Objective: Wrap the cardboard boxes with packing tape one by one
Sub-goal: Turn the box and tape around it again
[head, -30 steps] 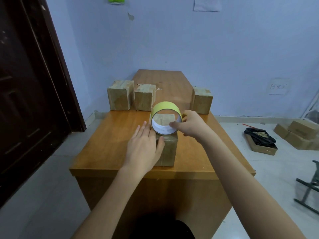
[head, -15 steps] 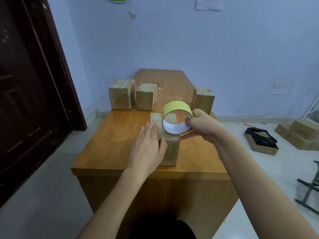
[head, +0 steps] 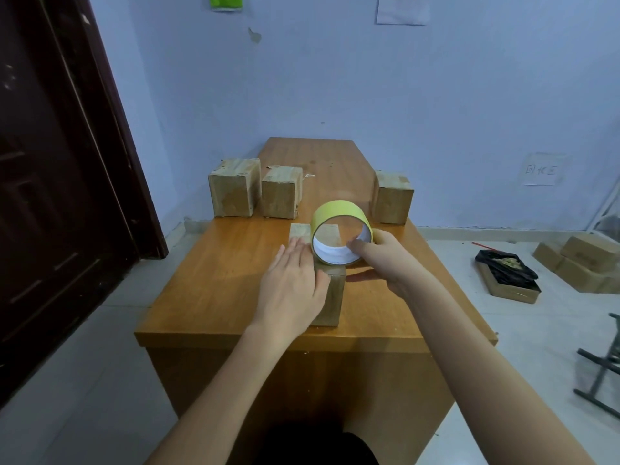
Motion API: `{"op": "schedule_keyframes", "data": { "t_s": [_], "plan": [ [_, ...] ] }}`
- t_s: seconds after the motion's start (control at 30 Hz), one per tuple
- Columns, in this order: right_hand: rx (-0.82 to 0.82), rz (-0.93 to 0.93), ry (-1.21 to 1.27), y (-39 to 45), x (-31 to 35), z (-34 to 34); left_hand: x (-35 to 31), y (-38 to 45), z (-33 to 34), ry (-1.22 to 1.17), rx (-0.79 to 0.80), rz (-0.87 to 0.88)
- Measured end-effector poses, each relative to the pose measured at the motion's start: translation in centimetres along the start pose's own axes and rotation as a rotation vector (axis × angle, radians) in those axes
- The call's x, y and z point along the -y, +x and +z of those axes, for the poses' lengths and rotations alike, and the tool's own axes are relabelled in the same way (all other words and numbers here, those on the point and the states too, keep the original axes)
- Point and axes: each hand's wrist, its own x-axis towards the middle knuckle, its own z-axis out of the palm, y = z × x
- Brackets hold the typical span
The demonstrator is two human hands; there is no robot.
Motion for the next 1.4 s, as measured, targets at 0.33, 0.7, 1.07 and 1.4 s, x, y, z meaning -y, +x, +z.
{"op": "schedule_keyframes", "data": {
  "t_s": [0.33,0.7,1.07,1.4],
  "plan": [
    [0.083,-0.008,-0.031,0.0,0.5,-0.7,0.4,-0.2,0.2,0.17,0.026,0.051],
    [-0.052,-0.009,0.121,-0.3,-1.7,-0.4,0.2,-0.1,0.4,0.093,0.033,0.04],
    [0.036,0.095,0.534,-0.7,-3.2,-1.7,0.4,0.0,0.4,0.105,0.042,0.031],
    [-0.063,0.058,0.459,-0.5,-3.5,-0.1,0.3,0.0,0.6,0.124,0.041,0.027]
  ]
}}
